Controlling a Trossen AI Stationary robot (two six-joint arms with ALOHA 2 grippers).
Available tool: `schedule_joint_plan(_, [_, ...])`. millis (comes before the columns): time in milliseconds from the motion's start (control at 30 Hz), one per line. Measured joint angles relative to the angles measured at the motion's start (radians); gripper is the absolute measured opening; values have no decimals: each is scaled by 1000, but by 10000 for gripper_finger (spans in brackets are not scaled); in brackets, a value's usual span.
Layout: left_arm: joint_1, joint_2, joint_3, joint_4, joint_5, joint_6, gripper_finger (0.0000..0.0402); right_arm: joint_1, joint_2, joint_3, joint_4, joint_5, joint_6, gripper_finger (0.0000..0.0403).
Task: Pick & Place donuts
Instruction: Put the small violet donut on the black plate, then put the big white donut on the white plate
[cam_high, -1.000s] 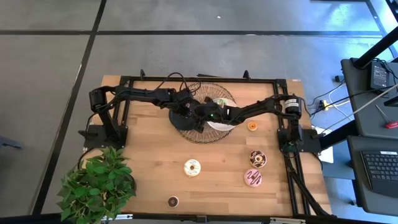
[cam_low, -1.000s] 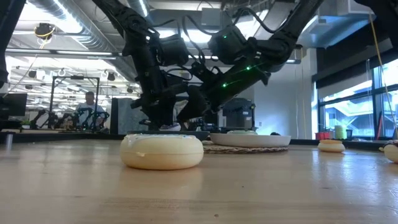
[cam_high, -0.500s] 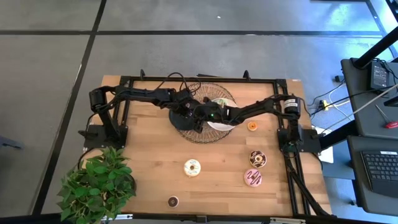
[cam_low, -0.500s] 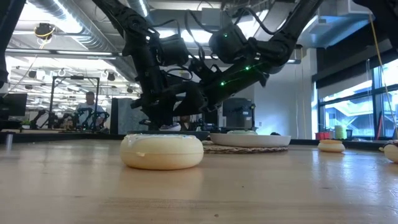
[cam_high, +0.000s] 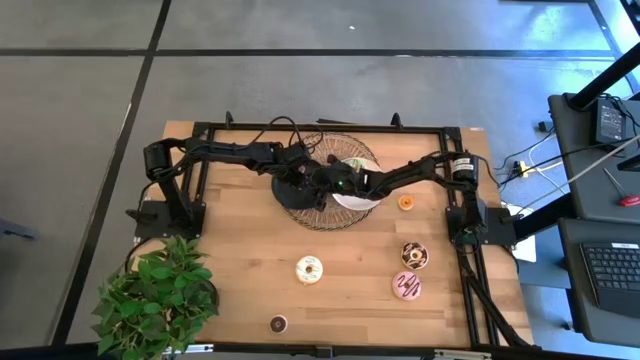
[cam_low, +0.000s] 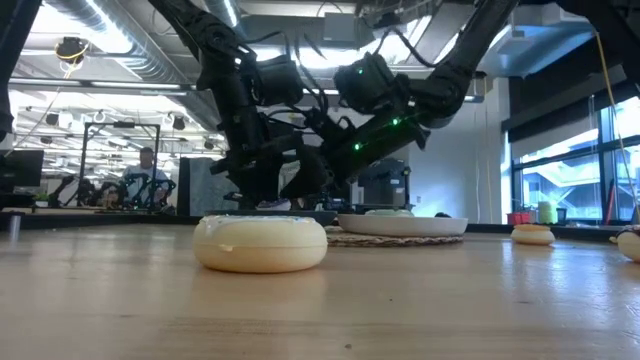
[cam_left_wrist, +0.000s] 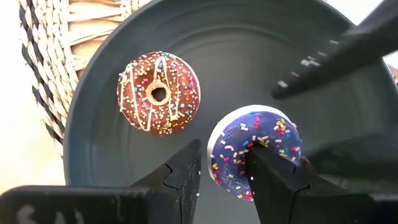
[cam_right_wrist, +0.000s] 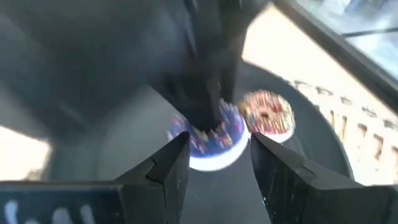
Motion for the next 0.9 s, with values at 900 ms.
schedule_joint_plan(900, [0, -45, 0, -44, -5, 3, 118, -19, -2, -1, 24, 3, 12, 170])
